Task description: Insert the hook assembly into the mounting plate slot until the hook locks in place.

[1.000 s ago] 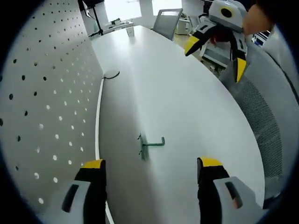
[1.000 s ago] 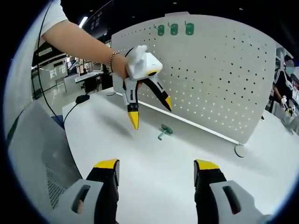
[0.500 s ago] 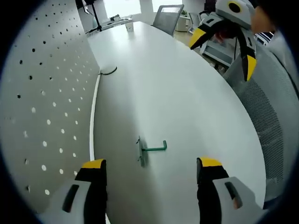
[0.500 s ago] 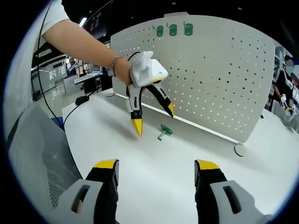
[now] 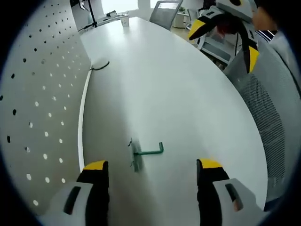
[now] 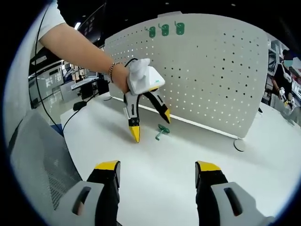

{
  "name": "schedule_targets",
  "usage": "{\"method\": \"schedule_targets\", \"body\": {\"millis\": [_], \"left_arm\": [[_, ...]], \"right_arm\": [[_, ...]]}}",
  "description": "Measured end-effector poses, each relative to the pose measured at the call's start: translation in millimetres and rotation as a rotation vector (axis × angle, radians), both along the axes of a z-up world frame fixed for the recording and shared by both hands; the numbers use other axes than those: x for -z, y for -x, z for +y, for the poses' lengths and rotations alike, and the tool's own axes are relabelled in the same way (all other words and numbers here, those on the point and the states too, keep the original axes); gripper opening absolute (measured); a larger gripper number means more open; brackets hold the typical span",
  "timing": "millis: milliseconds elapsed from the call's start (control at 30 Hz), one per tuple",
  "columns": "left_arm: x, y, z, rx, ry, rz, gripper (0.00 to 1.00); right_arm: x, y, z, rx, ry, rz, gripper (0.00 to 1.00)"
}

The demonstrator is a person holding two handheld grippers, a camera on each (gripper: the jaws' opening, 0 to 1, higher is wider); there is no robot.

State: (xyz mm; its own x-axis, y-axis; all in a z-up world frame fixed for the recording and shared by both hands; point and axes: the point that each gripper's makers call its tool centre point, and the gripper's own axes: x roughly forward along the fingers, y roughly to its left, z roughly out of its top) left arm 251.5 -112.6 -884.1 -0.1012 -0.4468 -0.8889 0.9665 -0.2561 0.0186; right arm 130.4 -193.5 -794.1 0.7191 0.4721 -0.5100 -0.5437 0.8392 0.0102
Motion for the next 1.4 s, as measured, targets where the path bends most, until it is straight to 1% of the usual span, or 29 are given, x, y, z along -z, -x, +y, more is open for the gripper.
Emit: {"method": "schedule_targets", "body": {"millis": [100,367,467,567,667,800,867,933,1000,1100,1233,1400], "left_arm": [[2.0,2.0,0.9,-0.013,-0.004,0.022,0.79],[2.0,1.7,0.3,-0.007,-0.001,0.016,0.79],[1.4,0.1,0.0,-0.014,0.009,0.019,0.76],[-1.8,-5.6,-1.2,-0.033,0.041,0.02,0.64],[-3.4,-12.5,-1.5,-0.072,0.048,0.018,0.54],[-2.8,-14.3,-3.3,-0.109,0.061,0.02,0.5],[-3.5,-17.6,-4.3,-0.148,0.084,0.022,0.46],[-3.6,-20.0,-4.0,-0.165,0.087,0.018,0.4],[-3.7,-20.3,-4.9,-0.173,0.095,0.017,0.37],[-3.9,-20.7,-5.7,-0.179,0.101,0.017,0.35],[-3.9,-22.1,-6.7,-0.191,0.104,0.011,0.27],[-3.8,-24.1,-7.0,-0.219,0.115,0.005,0.21]], "right_arm": [[-2.4,-0.8,0.4,0.006,-0.008,-0.004,0.62],[-1.8,-1.1,2.0,-0.001,0.002,-0.009,0.62],[-1.1,-0.5,3.0,-0.003,-0.002,-0.009,0.62],[-1.4,-0.4,2.1,0.001,0.001,-0.01,0.62],[-2.2,-0.1,1.2,0.002,0.003,-0.011,0.62],[-0.9,0.9,0.8,0.001,0.0,-0.008,0.61],[-0.6,1.1,0.7,0.003,-0.001,-0.007,0.61],[-0.5,1.2,0.5,0.005,-0.003,-0.006,0.61],[-0.7,1.1,0.1,0.006,-0.002,-0.008,0.61],[-0.8,1.1,-0.2,0.007,-0.001,-0.007,0.61],[-2.2,0.6,-0.8,0.012,-0.002,-0.008,0.61],[-2.7,-0.3,-2.5,0.021,-0.001,-0.011,0.6]]}}
